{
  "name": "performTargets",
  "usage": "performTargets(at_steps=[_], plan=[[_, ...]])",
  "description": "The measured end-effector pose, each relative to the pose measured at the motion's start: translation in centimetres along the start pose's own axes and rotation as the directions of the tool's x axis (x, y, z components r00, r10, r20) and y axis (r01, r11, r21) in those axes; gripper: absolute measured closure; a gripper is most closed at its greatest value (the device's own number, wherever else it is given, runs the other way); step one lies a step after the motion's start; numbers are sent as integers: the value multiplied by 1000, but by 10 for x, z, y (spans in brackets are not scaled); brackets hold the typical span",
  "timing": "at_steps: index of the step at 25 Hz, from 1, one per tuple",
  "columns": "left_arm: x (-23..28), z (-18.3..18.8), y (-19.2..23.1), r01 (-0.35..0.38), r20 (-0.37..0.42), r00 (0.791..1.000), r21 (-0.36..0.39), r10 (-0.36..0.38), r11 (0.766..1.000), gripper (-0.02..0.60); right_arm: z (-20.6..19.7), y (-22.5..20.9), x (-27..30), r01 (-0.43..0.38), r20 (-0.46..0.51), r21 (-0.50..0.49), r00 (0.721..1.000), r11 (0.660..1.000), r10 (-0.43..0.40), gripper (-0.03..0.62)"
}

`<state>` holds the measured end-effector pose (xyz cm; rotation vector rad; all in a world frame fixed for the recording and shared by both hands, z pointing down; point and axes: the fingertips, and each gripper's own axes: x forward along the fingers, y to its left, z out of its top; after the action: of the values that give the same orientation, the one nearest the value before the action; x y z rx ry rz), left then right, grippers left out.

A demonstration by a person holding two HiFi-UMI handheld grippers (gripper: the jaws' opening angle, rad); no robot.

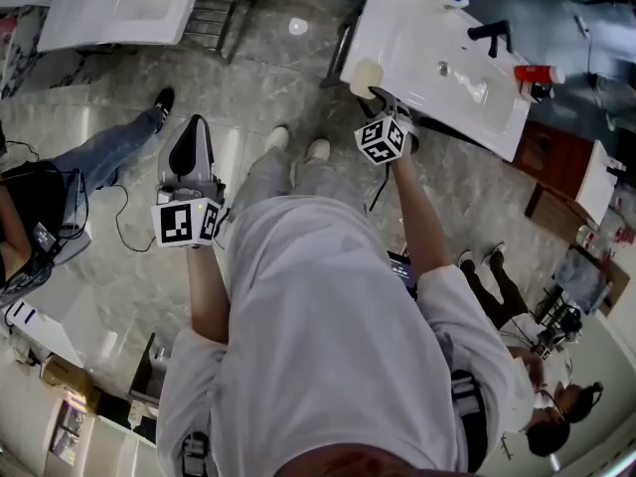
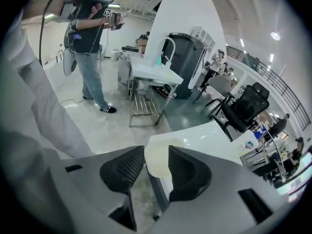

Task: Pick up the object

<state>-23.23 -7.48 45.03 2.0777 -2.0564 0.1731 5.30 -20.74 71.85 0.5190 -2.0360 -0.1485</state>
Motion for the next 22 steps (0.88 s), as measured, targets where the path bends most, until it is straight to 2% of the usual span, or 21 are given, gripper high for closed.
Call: performTargets(at_steps=[9, 22], plan=[[-17, -7, 14, -86, -18, 996, -14, 86, 996, 583, -20, 12, 37, -55, -106, -142, 994, 988, 40, 428], [-22, -9, 19, -153, -27, 988, -14, 153, 988, 583, -43, 19, 68, -99, -202, -306, 979, 947, 37, 428]])
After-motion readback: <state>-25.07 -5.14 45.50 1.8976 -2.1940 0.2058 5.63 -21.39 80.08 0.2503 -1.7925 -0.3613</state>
